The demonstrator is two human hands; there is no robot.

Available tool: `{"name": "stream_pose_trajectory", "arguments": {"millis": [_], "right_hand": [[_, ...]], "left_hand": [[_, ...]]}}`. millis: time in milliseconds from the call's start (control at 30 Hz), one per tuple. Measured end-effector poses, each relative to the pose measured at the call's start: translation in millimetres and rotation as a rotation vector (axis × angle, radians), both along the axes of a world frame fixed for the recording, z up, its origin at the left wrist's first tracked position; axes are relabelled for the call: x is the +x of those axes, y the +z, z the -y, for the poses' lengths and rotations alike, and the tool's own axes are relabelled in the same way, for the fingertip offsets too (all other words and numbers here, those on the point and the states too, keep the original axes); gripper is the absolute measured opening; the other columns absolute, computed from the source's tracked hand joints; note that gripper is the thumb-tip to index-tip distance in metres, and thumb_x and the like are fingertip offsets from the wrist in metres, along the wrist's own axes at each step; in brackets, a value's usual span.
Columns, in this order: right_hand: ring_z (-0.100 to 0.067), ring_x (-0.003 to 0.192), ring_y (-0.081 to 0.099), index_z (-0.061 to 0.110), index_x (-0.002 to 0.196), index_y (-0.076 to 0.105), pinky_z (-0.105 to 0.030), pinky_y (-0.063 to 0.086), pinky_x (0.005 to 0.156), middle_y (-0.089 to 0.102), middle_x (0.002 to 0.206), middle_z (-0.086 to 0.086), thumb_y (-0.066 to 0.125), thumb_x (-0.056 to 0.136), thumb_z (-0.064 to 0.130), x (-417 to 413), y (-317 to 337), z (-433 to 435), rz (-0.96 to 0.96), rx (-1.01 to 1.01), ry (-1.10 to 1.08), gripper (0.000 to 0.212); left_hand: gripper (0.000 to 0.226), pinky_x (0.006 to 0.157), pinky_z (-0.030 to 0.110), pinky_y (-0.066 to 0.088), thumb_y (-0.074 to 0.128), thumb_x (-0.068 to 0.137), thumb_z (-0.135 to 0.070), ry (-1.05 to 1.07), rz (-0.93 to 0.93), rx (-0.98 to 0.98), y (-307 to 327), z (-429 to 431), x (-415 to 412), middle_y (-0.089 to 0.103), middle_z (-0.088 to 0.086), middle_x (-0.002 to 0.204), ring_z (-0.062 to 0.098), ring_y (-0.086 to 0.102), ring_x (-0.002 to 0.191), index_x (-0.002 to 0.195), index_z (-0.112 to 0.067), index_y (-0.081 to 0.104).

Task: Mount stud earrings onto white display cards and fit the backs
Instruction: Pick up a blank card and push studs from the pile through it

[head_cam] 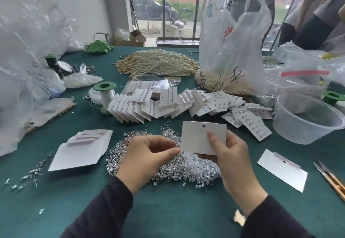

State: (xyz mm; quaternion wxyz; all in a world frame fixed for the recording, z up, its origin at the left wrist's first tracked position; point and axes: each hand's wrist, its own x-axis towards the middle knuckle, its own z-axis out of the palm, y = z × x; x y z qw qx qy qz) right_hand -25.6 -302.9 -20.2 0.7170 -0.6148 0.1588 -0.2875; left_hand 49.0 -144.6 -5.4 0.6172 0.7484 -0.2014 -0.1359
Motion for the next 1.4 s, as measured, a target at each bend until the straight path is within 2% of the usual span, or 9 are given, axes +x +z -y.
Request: {"name": "stream_pose_trajectory", "arguments": {"millis": [167, 333, 500, 833, 967, 1100, 1200, 1300, 1400], "right_hand": [[-0.017, 0.076, 0.068, 0.015, 0.088, 0.067, -0.032, 0.056, 0.060, 0.072, 0.083, -0.003, 0.059, 0.088, 0.015, -1.3, -1.0, -2.0, -0.009, -0.093, -0.014, 0.007], [-0.015, 0.073, 0.067, 0.019, 0.082, 0.068, -0.035, 0.057, 0.057, 0.071, 0.079, 0.000, 0.060, 0.088, 0.015, -5.2, 2.5, -6.5, 0.006, -0.235, -0.001, 0.010], [-0.002, 0.057, 0.057, 0.020, 0.076, 0.065, -0.016, 0.045, 0.050, 0.067, 0.068, 0.004, 0.060, 0.087, 0.012, -9.3, 6.8, -12.8, 0.049, -0.391, 0.017, 0.014], [-0.017, 0.053, 0.052, 0.010, 0.078, 0.065, -0.026, 0.041, 0.047, 0.061, 0.063, -0.006, 0.059, 0.084, 0.023, -15.9, 10.7, -16.0, 0.079, -0.517, 0.000, 0.015], [-0.002, 0.055, 0.055, 0.019, 0.077, 0.066, -0.016, 0.044, 0.049, 0.065, 0.065, 0.004, 0.061, 0.083, 0.018, -14.8, 10.3, -16.6, 0.078, -0.403, 0.039, 0.008], [-0.016, 0.073, 0.068, 0.017, 0.082, 0.072, -0.030, 0.056, 0.057, 0.072, 0.080, -0.002, 0.063, 0.073, 0.026, -12.2, 8.6, -15.2, 0.057, 0.039, 0.142, 0.016], [-0.020, 0.075, 0.069, 0.008, 0.089, 0.069, -0.029, 0.055, 0.056, 0.072, 0.083, -0.009, 0.063, 0.072, 0.022, -10.7, 6.6, -12.0, 0.058, 0.220, 0.198, 0.023], [-0.025, 0.072, 0.069, 0.005, 0.089, 0.068, -0.030, 0.055, 0.055, 0.071, 0.087, -0.016, 0.061, 0.077, 0.031, -9.2, 6.7, -8.5, 0.023, 0.287, 0.310, 0.029], [-0.026, 0.070, 0.067, 0.006, 0.085, 0.069, -0.029, 0.053, 0.058, 0.071, 0.086, -0.015, 0.035, 0.085, 0.060, -11.2, 15.0, 7.9, 0.035, 0.149, 0.407, 0.064]], "left_hand": [[0.019, 0.054, 0.018, 0.052, 0.076, 0.053, -0.017, -0.085, -0.156, -0.198, 4.6, -1.5, -2.7, 0.073, 0.012, 0.070, 0.017, 0.067, 0.059, 0.072, -0.013, 0.076], [0.014, 0.053, 0.017, 0.050, 0.073, 0.068, -0.004, -0.070, -0.068, -0.131, 4.1, -0.8, -3.1, 0.072, 0.006, 0.065, 0.011, 0.064, 0.055, 0.067, -0.018, 0.075], [0.010, 0.050, 0.017, 0.049, 0.072, 0.072, -0.010, -0.059, -0.037, -0.109, 2.8, 0.1, -3.0, 0.071, 0.006, 0.063, 0.010, 0.062, 0.053, 0.066, -0.017, 0.074], [0.016, 0.045, 0.016, 0.045, 0.072, 0.074, -0.010, -0.007, -0.024, -0.068, -0.6, 0.8, -1.4, 0.068, 0.001, 0.055, 0.007, 0.058, 0.048, 0.060, -0.018, 0.072], [0.010, 0.052, 0.015, 0.048, 0.075, 0.072, -0.014, 0.131, 0.360, 0.055, 0.7, 2.5, -6.8, 0.069, -0.007, 0.058, 0.003, 0.060, 0.052, 0.068, -0.022, 0.072], [0.021, 0.061, 0.023, 0.053, 0.068, 0.076, -0.028, 0.088, 0.835, 0.171, 0.7, 3.8, -12.6, 0.071, 0.001, 0.080, 0.008, 0.062, 0.065, 0.086, -0.009, 0.074], [0.057, 0.080, 0.030, 0.053, 0.063, 0.070, -0.049, -0.005, 0.910, 0.352, -3.0, 3.6, -15.2, 0.067, 0.011, 0.098, 0.020, 0.063, 0.086, 0.101, -0.002, 0.068], [0.030, 0.073, 0.033, 0.055, 0.072, 0.072, -0.017, 0.027, 1.004, 0.367, -5.7, 4.3, -13.1, 0.067, 0.012, 0.090, 0.024, 0.064, 0.078, 0.097, 0.000, 0.068], [0.005, 0.055, 0.011, 0.042, 0.066, 0.079, -0.009, 0.117, 0.919, 0.236, -2.5, 3.5, -9.0, 0.062, -0.003, 0.064, 0.004, 0.054, 0.053, 0.076, -0.006, 0.069]]}}
